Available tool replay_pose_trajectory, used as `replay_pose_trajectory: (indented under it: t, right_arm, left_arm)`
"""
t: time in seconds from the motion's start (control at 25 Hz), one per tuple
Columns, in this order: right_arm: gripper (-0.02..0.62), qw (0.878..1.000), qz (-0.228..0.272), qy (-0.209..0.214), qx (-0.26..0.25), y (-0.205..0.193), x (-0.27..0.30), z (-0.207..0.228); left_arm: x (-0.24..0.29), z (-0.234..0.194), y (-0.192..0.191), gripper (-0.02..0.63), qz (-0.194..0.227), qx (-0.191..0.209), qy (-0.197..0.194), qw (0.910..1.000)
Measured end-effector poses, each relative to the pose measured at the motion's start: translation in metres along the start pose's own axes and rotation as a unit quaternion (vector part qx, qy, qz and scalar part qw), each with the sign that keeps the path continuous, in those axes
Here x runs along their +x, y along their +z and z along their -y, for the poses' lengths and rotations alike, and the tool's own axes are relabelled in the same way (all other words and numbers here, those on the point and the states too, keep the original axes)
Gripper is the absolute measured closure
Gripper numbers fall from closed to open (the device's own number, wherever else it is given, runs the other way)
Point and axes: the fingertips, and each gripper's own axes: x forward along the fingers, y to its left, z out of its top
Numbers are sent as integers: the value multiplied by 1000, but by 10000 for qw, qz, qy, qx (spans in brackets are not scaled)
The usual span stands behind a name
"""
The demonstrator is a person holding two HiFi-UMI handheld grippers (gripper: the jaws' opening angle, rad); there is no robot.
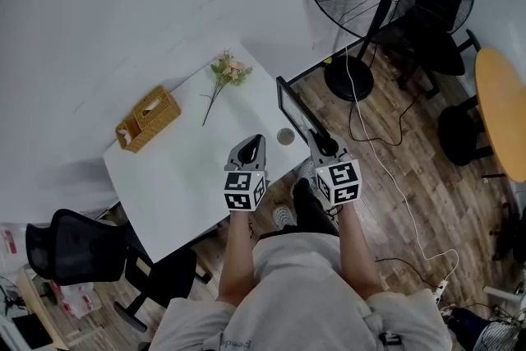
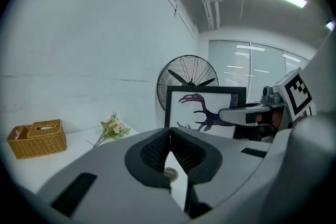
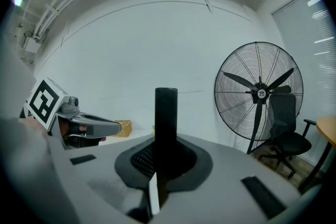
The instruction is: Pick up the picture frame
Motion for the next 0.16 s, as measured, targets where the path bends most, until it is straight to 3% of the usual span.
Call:
replay_pose_trajectory:
  t: [0.16]
  right_arm:
    - [568,10000,44,-29,35,2,-1,2]
  left_arm:
    - [-1,1,1,580,4,14,-8,10000]
